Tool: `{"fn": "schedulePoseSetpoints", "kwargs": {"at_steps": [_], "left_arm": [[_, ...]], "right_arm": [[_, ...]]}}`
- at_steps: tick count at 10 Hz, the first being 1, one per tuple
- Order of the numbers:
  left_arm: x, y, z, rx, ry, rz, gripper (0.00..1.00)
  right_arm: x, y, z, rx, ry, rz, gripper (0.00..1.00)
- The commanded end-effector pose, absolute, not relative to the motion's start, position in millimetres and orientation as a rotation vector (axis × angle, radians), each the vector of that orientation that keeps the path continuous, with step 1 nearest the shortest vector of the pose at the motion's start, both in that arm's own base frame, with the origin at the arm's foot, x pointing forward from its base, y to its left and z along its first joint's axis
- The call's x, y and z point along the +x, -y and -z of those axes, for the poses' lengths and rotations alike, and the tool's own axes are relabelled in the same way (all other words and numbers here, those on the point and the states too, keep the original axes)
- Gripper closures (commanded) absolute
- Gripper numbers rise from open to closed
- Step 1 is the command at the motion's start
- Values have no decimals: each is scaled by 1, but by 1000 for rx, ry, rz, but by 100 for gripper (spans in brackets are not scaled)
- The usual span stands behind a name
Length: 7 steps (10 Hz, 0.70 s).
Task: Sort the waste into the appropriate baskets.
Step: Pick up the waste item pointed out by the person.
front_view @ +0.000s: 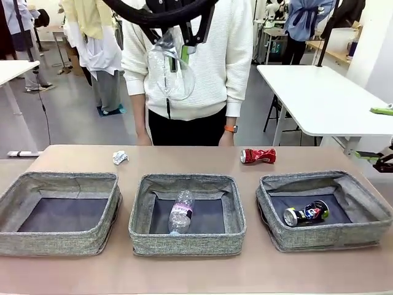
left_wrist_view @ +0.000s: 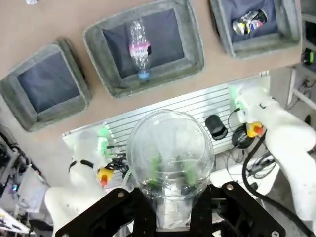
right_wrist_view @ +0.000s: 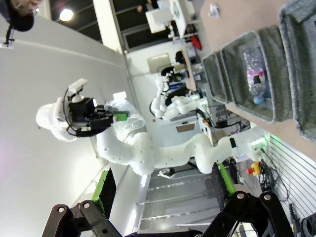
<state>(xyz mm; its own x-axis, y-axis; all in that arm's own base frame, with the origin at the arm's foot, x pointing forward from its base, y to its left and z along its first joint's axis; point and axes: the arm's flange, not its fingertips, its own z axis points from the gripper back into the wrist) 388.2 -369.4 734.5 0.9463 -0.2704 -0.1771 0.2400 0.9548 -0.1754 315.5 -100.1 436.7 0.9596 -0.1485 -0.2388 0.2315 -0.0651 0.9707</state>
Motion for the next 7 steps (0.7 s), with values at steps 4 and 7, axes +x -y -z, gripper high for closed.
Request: {"fn": "schedulePoseSetpoints", "kwargs": {"at_steps": [4,7], "left_arm": [[380,369,-735,-150,-202,283,83],[380,369,-735,-150,-202,283,83]], "right_arm": [[315,101,-442,1610,-87,321,0],[315,101,-442,1610,-87,321,0]]}}
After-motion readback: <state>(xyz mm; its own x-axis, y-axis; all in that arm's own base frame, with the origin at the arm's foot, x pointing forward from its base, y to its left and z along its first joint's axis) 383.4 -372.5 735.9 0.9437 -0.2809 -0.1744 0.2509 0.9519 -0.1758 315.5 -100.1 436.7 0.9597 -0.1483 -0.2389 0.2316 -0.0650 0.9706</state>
